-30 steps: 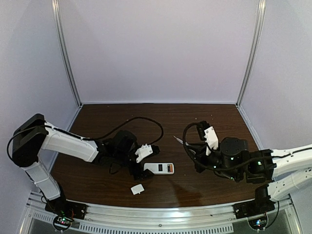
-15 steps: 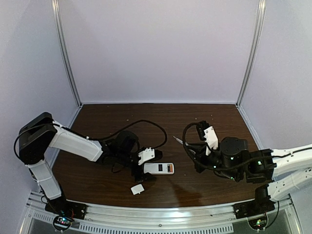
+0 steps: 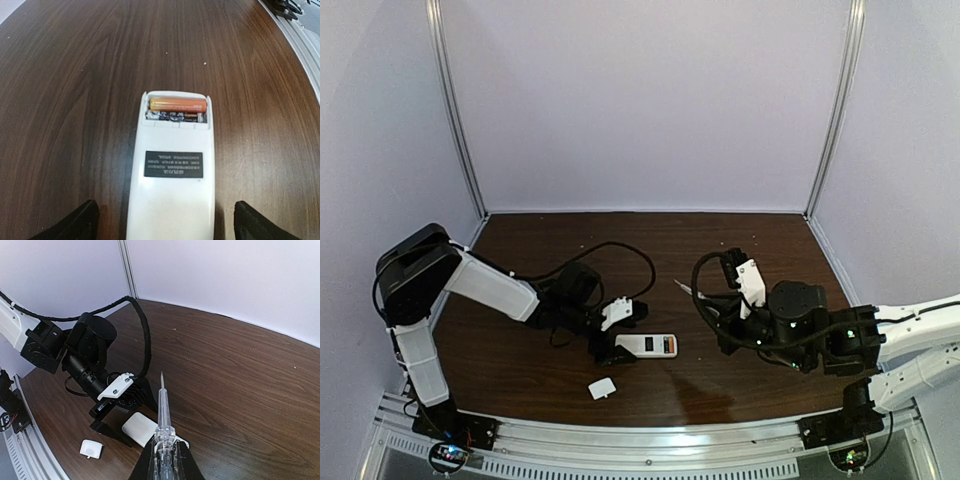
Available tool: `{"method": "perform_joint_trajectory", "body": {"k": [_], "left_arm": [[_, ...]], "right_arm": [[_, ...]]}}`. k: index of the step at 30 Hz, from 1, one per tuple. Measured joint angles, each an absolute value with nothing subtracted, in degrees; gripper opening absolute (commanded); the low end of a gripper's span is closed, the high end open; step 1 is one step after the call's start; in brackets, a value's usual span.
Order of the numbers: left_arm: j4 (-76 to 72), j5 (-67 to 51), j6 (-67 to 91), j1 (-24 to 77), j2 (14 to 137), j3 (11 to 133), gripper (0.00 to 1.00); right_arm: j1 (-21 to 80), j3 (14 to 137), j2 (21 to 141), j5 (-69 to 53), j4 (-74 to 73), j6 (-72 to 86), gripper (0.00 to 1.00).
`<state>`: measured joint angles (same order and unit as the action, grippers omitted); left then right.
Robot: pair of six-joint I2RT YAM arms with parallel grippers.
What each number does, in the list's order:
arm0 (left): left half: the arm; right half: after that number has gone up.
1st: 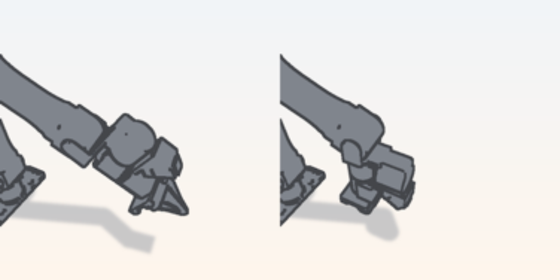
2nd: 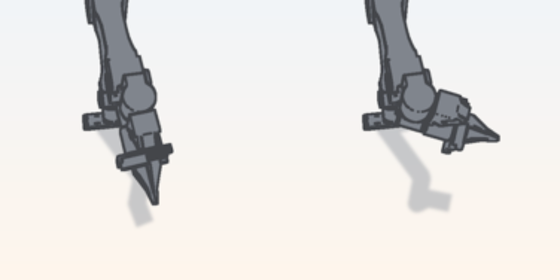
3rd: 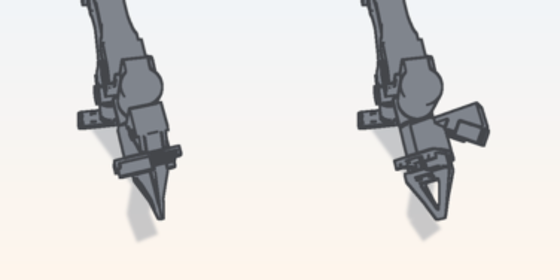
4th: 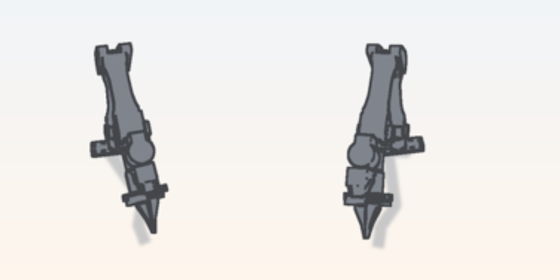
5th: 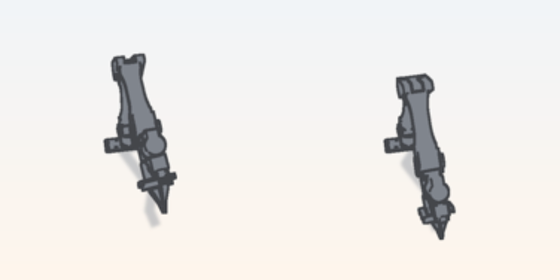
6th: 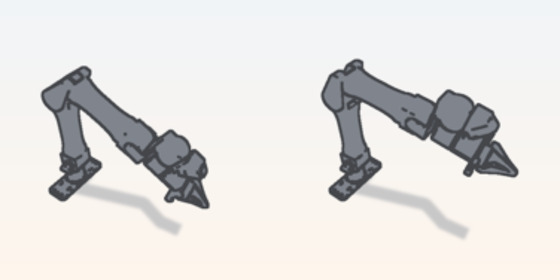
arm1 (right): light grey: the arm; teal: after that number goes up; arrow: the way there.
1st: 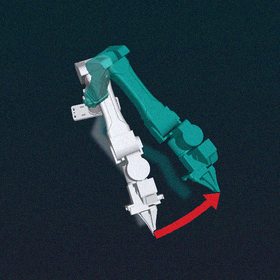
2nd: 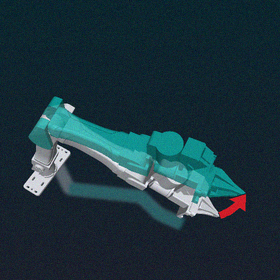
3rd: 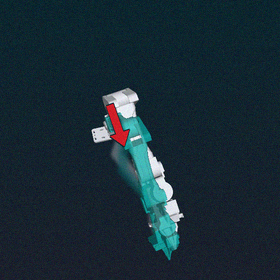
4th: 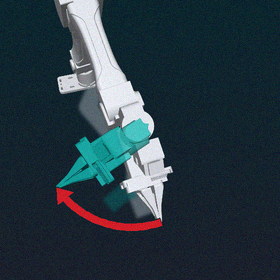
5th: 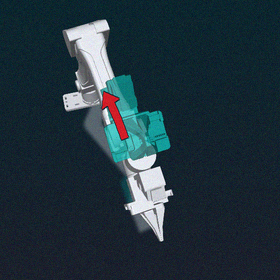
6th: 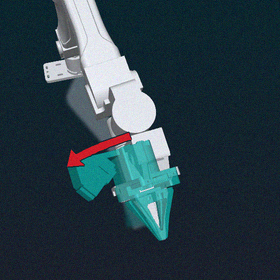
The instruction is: Unload the batteries from the remote control
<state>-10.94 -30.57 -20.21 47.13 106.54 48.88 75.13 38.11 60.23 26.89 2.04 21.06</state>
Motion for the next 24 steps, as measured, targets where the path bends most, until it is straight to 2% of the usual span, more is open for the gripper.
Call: {"method": "perform_joint_trajectory", "body": {"k": [8,24], "left_arm": [[-12.49,-33.58,-21.28,46.85,108.47,49.23,0.94],[-17.58,-37.91,-21.52,46.44,112.07,49.43,0.84]], "right_arm": [[75.02,38.11,58.94,27.35,1.89,22.55,0.00],[74.74,38.11,57.14,27.55,2.00,22.87,0.00]]}}
